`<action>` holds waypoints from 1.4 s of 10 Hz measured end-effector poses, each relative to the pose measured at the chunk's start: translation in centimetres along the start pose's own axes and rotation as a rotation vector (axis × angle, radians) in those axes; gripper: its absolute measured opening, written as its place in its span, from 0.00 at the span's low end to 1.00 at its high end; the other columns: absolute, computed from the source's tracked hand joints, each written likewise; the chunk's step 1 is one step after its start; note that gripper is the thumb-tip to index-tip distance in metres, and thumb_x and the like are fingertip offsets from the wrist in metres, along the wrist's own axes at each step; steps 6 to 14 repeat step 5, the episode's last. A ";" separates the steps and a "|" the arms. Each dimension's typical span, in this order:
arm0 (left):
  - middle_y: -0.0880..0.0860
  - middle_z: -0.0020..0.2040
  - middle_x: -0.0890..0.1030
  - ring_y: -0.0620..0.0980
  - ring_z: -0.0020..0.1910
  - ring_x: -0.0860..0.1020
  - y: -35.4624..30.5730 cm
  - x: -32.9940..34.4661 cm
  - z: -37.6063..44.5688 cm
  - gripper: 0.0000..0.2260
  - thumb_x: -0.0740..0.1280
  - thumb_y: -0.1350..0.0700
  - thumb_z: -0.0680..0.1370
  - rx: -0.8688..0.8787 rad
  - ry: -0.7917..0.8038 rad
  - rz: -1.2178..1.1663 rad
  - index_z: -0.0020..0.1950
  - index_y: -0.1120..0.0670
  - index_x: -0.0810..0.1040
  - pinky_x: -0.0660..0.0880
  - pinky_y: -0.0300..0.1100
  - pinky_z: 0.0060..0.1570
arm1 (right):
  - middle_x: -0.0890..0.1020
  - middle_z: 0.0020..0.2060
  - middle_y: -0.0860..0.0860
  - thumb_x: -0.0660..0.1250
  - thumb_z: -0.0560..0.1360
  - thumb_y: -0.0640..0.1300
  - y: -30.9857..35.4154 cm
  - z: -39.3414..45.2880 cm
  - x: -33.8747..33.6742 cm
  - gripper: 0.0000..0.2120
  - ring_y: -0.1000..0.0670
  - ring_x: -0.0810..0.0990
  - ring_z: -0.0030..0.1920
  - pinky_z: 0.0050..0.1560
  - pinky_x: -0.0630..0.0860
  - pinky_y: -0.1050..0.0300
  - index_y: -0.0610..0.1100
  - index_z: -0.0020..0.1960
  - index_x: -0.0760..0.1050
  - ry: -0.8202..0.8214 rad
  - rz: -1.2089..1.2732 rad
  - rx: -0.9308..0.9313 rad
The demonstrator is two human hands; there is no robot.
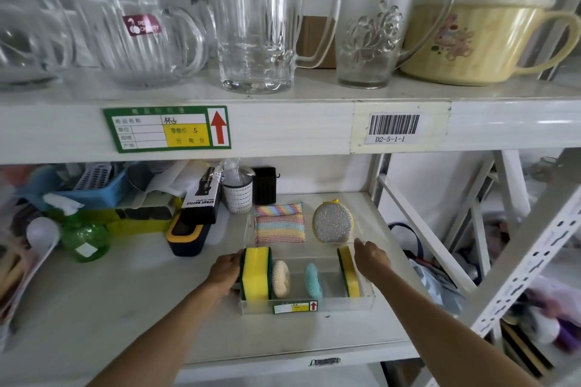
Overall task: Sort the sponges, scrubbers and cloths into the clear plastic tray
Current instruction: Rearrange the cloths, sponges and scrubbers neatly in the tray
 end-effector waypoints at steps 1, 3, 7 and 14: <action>0.63 0.54 0.80 0.64 0.54 0.79 0.1 -0.3 0.1 0.20 0.57 0.44 0.81 0.010 0.013 0.020 0.55 0.59 0.78 0.79 0.54 0.49 | 0.75 0.60 0.39 0.47 0.81 0.43 0.1 -0.1 0.0 0.16 0.38 0.75 0.59 0.53 0.71 0.51 0.41 0.64 0.68 0.012 0.011 -0.001; 0.64 0.49 0.80 0.62 0.49 0.80 -0.1 -1.6 1.2 0.15 0.57 0.49 0.82 0.103 -0.128 0.144 0.45 0.58 0.76 0.79 0.56 0.50 | 0.80 0.54 0.39 0.48 0.81 0.54 -0.6 -0.2 -0.4 0.20 0.37 0.78 0.55 0.55 0.74 0.46 0.41 0.58 0.69 -0.099 0.136 0.083; 0.64 0.54 0.82 0.61 0.53 0.79 -2.3 -1.8 0.4 0.14 0.59 0.55 0.81 0.303 -0.302 0.364 0.54 0.63 0.79 0.70 0.44 0.46 | 0.79 0.53 0.44 0.47 0.81 0.52 0.0 -0.6 -2.2 0.20 0.41 0.78 0.53 0.51 0.73 0.47 0.43 0.56 0.73 -0.273 0.038 0.085; 0.64 0.54 0.82 0.61 0.53 0.79 -2.3 -1.8 0.4 0.14 0.59 0.55 0.81 0.303 -0.302 0.364 0.54 0.63 0.79 0.70 0.44 0.46 | 0.79 0.53 0.44 0.47 0.81 0.52 0.0 -0.6 -2.2 0.20 0.41 0.78 0.53 0.51 0.73 0.47 0.43 0.56 0.73 -0.273 0.038 0.085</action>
Point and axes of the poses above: each hand's wrist, its own z-axis towards the middle knuckle, its own x-axis out of the palm, y = z × x, the point moved 1 cm from there along z, towards the middle knuckle
